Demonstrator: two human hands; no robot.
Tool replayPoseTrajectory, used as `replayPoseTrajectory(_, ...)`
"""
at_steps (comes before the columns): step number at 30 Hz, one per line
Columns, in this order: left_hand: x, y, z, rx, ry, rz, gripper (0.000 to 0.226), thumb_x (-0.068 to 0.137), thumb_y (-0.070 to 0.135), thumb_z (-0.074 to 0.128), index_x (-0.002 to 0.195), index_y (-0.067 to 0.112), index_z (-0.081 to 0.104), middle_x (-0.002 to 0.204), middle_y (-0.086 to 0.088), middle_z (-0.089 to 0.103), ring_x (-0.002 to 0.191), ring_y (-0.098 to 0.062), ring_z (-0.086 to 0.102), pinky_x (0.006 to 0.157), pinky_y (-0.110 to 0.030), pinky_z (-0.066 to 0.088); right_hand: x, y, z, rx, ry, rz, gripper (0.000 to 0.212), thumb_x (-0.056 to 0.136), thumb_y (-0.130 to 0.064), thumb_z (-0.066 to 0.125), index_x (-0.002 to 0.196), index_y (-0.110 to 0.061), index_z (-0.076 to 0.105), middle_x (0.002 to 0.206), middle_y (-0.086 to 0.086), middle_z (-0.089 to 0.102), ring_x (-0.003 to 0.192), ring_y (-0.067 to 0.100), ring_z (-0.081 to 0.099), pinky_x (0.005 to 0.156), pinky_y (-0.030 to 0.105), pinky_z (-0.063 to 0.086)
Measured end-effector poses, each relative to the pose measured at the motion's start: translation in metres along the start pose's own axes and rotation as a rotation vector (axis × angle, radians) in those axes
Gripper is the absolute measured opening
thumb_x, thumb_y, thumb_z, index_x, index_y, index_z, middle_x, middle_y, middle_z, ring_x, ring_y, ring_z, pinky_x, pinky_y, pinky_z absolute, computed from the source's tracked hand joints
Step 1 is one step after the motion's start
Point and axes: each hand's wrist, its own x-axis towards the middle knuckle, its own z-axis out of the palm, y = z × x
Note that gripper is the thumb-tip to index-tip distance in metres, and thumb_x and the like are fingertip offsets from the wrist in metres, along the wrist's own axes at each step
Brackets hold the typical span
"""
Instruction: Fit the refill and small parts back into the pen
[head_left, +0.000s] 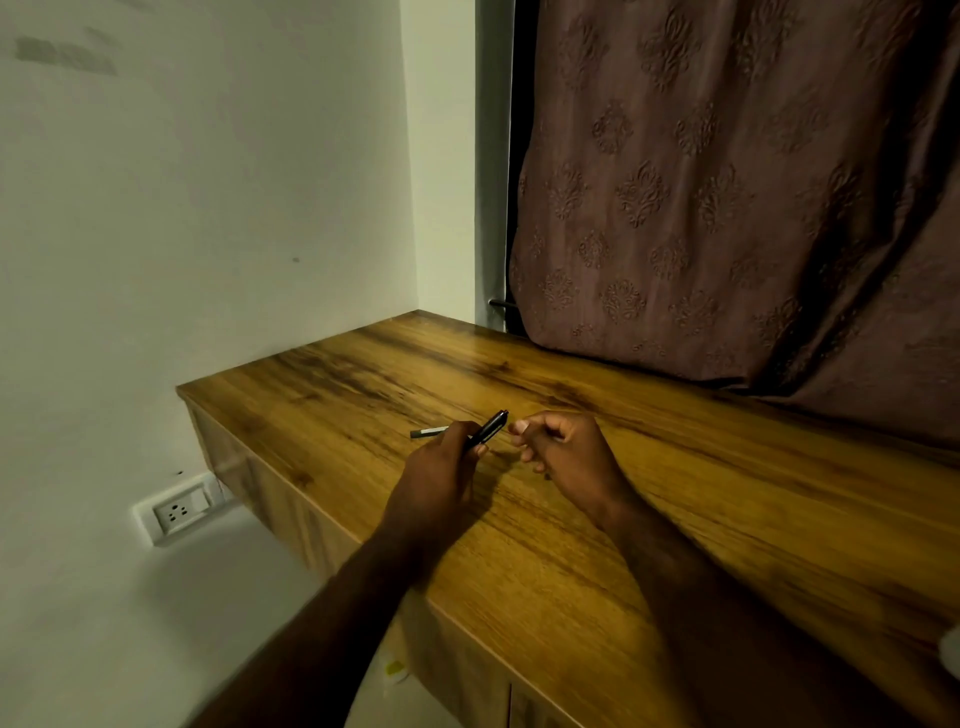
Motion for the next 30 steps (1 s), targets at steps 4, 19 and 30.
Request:
replayPoseTrajectory(4,0.001,0.002,-0.003,0.041,0.02,0.018,0.026,0.094,0.031,0.044,0.115,0.021,0.056,0.085,0.001,0.066,0.069,-0.009,0.059,0.058,-0.024,0.045,0.008,0.016,-0.017,0.017,0.163,0.076,0.027,0.091,-0.026,0.06,0.082,-0.003,0.071,0.069,0.007,0.066,0.057,0.013,0.055,0.056,0.027,0.045)
replayPoseTrajectory(19,0.0,-0.006,0.002,0.081,0.006,0.023,0.042,0.092,0.038,0.037,0.12,0.014,0.056,0.105,-0.007,0.067,0.091,-0.021,0.061,0.075,-0.024,0.042,0.012,0.041,-0.035,-0.592,0.204,0.233,0.006,0.077,-0.029,0.066,0.072,-0.03,0.066,0.087,-0.009,0.072,0.088,0.017,0.065,0.09,0.039,0.05)
replayPoseTrajectory(30,0.003,-0.001,0.0,0.075,-0.045,-0.024,0.053,0.084,0.049,0.031,0.108,0.011,0.059,0.094,-0.012,0.066,0.087,-0.029,0.06,0.073,-0.036,0.046,0.013,0.042,-0.03,-0.681,0.243,0.184,0.014,0.086,-0.027,0.065,0.072,-0.03,0.065,0.094,-0.006,0.073,0.094,0.019,0.064,0.089,0.035,0.045)
